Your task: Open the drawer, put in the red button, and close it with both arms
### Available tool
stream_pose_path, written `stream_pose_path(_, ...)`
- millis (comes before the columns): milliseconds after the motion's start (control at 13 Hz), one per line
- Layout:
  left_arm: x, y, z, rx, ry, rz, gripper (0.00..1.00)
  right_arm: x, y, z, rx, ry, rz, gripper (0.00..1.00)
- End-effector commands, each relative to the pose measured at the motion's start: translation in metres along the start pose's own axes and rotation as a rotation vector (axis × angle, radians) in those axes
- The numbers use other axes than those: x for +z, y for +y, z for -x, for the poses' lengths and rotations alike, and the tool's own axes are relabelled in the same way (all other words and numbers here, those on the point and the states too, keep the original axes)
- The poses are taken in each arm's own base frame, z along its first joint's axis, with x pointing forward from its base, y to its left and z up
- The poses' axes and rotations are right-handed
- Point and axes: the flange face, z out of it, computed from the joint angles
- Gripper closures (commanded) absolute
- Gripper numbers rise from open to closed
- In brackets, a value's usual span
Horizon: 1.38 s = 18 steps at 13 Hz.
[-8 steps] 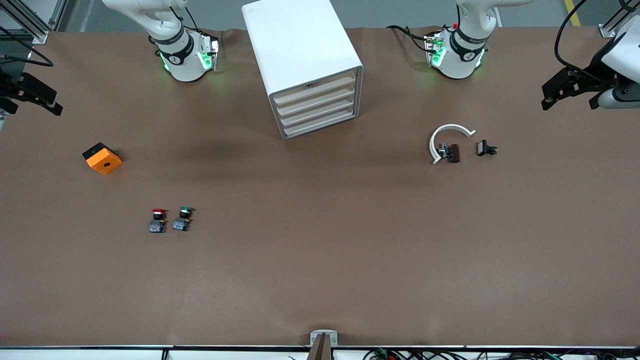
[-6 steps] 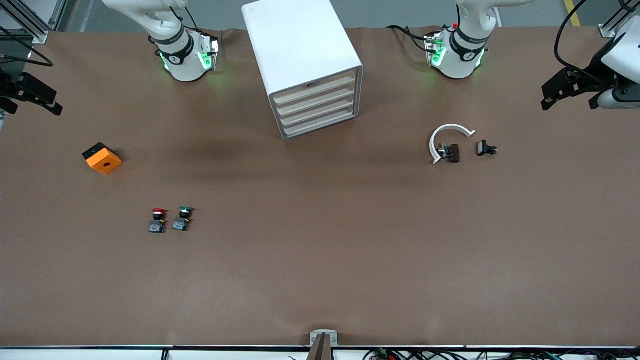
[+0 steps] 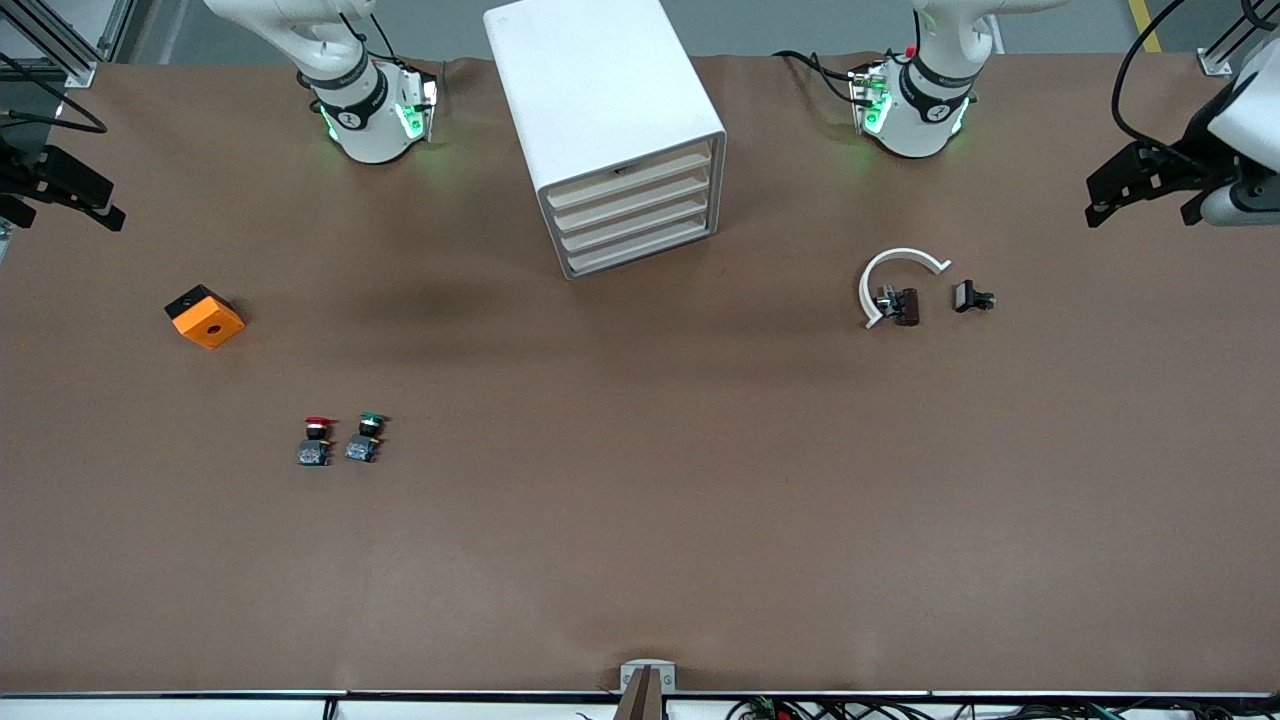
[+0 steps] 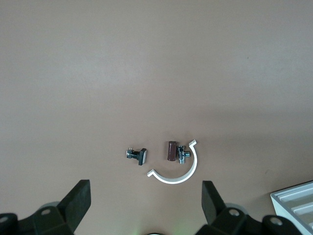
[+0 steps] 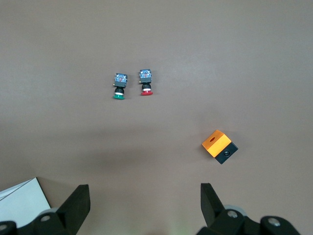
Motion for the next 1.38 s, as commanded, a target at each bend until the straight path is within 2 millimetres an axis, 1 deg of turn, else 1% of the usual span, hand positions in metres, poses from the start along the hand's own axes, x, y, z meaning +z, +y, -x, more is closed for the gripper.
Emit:
stream_pose_path(0, 0.02, 0.006, -0.028, 0.002, -0.058, 0.04, 0.0, -0.003, -0.001, 0.008, 0.006, 0.01, 0.01, 0.0)
stream_pose_path(231, 0.07, 0.02, -0.057, -0.026, -0.147, 0.117, 0.0, -0.003, 0.0, 0.008, -0.001, 0.007, 0.01, 0.0)
stream_pose_path(385, 0.097, 0.029, -0.071, -0.069, -0.172, 0.141, 0.0, -0.002, 0.001, 0.007, 0.0, 0.006, 0.01, 0.0)
stream_pose_path(538, 0.132, 0.049, -0.088, -0.096, -0.214, 0.233, 0.0, -0.002, 0.001, 0.007, 0.002, 0.006, 0.01, 0.0)
stream_pose_path(615, 0.148, 0.061, -0.093, -0.103, -0.231, 0.235, 0.0, -0.002, 0.001, 0.007, 0.0, 0.006, 0.01, 0.0)
stream_pose_path(769, 0.179, 0.094, -0.098, -0.131, -0.28, 0.224, 0.0, -0.004, 0.0, 0.006, 0.0, 0.015, 0.009, 0.0)
stream_pose_path(846, 0.192, 0.115, -0.099, -0.166, -0.295, 0.225, 0.0, -0.01, 0.0, 0.004, -0.001, 0.029, 0.009, 0.0)
stream_pose_path(923, 0.203, 0.133, -0.1, -0.214, -0.314, 0.219, 0.0, -0.014, -0.002, 0.005, -0.004, 0.033, 0.01, 0.0)
stream_pose_path(1077, 0.232, 0.17, -0.099, -0.34, -0.367, 0.207, 0.0, -0.014, -0.001, 0.005, -0.003, 0.03, 0.008, 0.0)
stream_pose_path(1154, 0.25, 0.192, -0.098, -0.414, -0.401, 0.188, 0.0, -0.013, -0.001, 0.005, -0.001, 0.027, 0.008, 0.0)
stream_pose_path(1308, 0.278, 0.234, -0.097, -0.521, -0.439, 0.138, 0.0, -0.014, -0.001, 0.005, -0.001, 0.03, 0.006, 0.0)
